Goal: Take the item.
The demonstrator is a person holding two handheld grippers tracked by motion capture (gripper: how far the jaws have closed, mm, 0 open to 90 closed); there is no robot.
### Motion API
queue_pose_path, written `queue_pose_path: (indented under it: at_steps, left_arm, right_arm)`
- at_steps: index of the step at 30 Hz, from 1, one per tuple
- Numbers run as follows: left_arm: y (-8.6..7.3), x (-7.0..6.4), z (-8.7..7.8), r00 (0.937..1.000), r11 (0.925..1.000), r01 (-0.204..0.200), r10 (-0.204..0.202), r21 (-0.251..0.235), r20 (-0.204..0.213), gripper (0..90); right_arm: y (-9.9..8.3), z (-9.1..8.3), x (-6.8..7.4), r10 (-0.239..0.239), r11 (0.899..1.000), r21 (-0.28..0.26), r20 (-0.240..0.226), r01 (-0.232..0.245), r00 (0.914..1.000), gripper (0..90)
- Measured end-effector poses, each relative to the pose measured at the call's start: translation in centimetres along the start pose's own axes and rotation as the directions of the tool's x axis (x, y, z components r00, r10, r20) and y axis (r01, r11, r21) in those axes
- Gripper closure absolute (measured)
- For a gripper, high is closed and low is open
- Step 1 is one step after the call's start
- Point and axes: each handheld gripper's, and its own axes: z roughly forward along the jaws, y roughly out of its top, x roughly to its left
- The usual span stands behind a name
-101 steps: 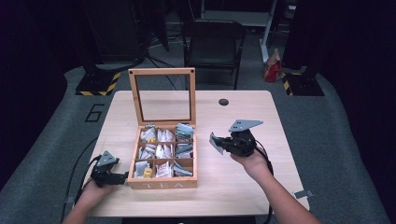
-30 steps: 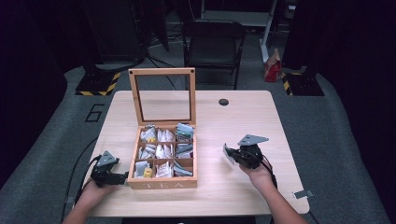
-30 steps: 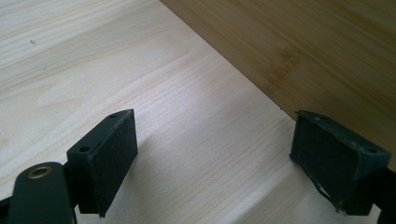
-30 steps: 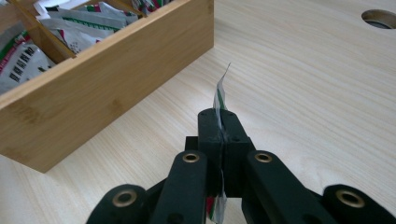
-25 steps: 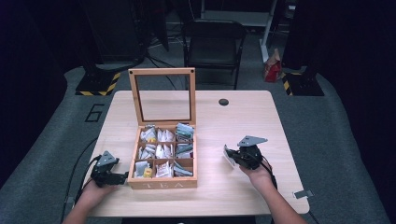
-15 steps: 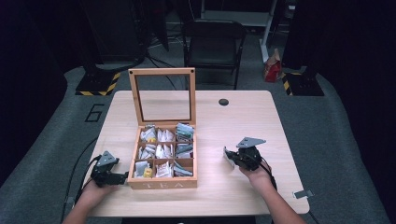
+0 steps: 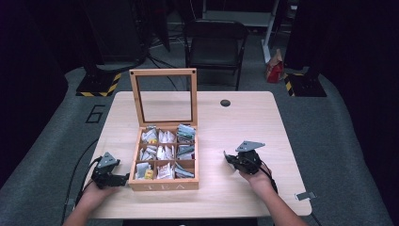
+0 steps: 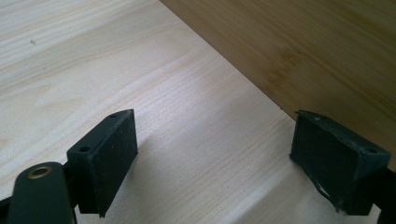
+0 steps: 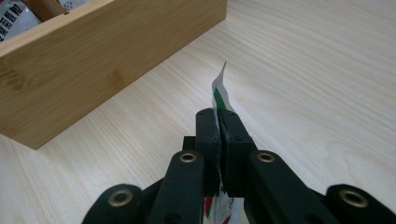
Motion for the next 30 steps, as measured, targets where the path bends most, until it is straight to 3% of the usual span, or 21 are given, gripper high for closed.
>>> queue_pose_path:
  at_steps: [11,17,23,30]
  left_arm:
    - [0.0,-0.01,0.01,1.0,1.0,0.001,-0.001,-0.001,0.0,14.1]
    - [0.0,0.0,0.0,1.0,1.0,0.0,0.0,-0.001,0.0,14.1]
    - [0.0,-0.01,0.01,1.0,1.0,0.001,-0.001,-0.001,0.0,14.2]
    - [0.0,-0.01,0.01,1.0,1.0,0.002,-0.002,-0.001,0.002,14.1]
  right_arm:
    - [-0.15,0.49,0.47,0.006,1.0,0.014,-0.025,-0.006,0.9997,83.5]
    - [-0.19,0.71,0.59,0.018,1.0,0.022,-0.05,-0.017,0.9986,70.6]
    - [0.01,0.75,0.76,0.064,0.998,0.003,-0.06,-0.064,0.9961,46.8]
    - [0.14,0.3,0.56,0.068,0.997,-0.025,-0.05,-0.07,0.9964,44.6]
